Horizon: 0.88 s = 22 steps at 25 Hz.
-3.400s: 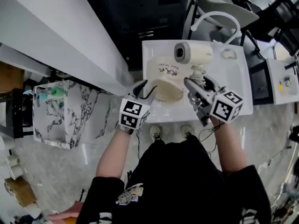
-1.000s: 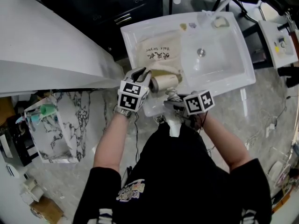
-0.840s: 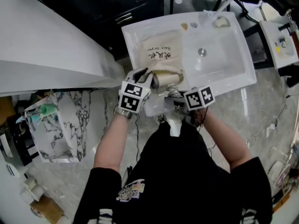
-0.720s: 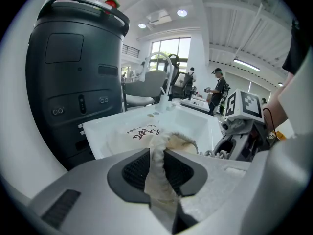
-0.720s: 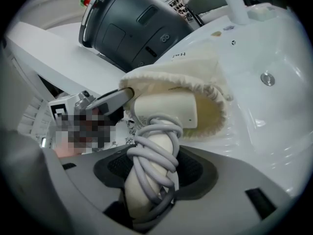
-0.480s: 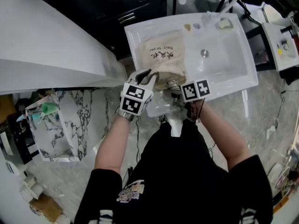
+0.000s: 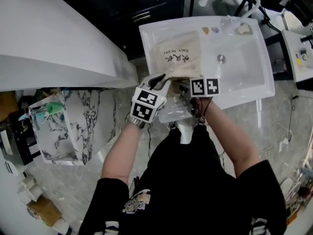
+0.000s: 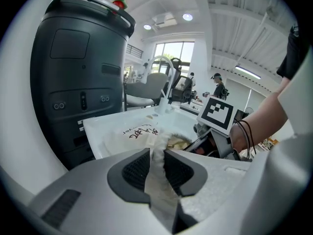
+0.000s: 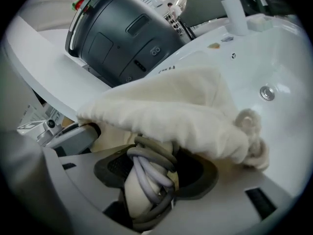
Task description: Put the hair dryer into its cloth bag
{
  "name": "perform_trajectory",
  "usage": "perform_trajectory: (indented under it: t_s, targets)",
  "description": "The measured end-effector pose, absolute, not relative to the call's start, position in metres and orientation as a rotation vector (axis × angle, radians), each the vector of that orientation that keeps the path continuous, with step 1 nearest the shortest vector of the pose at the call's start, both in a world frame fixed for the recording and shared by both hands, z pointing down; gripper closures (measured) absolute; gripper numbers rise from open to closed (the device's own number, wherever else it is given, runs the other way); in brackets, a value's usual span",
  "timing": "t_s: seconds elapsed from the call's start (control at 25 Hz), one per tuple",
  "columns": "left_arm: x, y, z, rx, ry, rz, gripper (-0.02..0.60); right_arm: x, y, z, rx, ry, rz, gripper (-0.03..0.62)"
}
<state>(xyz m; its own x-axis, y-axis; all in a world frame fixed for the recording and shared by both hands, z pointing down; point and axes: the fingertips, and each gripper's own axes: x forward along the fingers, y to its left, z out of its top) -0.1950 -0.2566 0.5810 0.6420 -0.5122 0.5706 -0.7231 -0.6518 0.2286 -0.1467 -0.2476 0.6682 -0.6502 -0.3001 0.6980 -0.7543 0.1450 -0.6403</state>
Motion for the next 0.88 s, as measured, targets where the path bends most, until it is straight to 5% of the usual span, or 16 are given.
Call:
perform_trajectory:
  t_s: [0.88]
  targets:
    - [-0.198,-0.253,0.583,2.386,-0.949,0.603,0.509,-0.148,-0.311,0.688,1.382,-2.06,1.496,0.355]
